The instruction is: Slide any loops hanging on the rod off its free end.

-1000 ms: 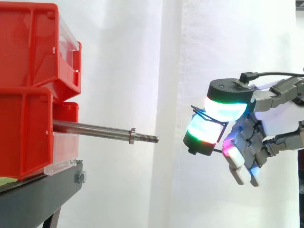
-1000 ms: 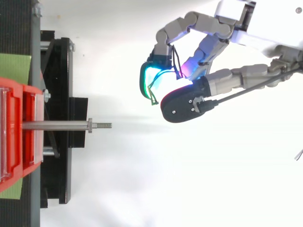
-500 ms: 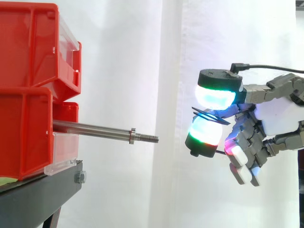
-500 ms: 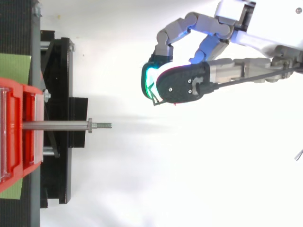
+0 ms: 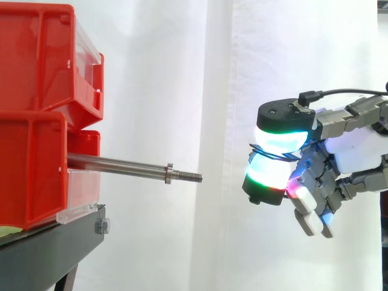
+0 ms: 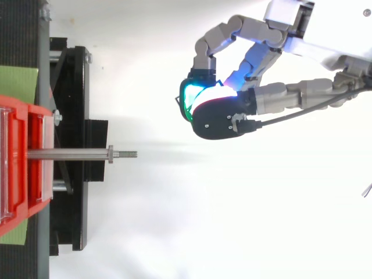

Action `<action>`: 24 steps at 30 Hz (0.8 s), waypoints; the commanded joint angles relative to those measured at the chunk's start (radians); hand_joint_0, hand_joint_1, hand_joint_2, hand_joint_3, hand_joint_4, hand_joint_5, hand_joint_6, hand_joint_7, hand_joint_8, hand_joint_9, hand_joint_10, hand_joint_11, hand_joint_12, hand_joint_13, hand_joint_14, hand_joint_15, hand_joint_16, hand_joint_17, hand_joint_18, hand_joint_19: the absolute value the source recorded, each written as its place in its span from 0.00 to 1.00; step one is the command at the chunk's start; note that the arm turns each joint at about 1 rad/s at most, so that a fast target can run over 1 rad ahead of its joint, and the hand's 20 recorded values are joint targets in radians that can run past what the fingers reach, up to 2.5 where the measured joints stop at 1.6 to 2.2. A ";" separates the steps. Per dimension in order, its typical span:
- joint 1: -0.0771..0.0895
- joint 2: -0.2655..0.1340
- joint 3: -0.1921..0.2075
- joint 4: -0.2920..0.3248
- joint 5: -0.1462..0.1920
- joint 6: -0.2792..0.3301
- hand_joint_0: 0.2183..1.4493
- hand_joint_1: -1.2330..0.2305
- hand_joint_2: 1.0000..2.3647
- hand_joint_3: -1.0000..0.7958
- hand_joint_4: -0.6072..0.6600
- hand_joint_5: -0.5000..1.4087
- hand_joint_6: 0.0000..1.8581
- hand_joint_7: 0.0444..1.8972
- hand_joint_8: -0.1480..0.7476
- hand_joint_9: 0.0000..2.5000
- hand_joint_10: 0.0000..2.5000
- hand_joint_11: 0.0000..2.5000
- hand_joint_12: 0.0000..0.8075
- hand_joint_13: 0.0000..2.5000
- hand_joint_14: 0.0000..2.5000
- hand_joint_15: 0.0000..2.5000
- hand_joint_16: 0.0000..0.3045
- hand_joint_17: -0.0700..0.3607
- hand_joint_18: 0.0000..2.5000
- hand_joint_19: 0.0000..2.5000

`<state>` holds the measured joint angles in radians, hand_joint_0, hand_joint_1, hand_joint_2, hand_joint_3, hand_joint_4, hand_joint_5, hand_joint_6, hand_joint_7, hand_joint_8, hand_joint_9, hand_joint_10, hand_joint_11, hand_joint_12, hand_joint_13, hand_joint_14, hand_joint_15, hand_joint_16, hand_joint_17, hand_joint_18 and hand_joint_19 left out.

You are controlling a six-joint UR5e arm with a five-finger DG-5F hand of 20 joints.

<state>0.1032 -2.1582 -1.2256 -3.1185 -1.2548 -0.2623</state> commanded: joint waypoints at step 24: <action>0.003 0.000 0.000 -0.008 -0.002 0.003 0.32 0.34 0.00 0.28 0.55 0.19 0.48 0.51 0.51 0.44 0.01 0.23 0.40 0.43 0.01 0.21 0.16 0.41 0.39 0.27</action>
<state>0.1057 -2.1581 -1.2257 -3.1247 -1.2565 -0.2592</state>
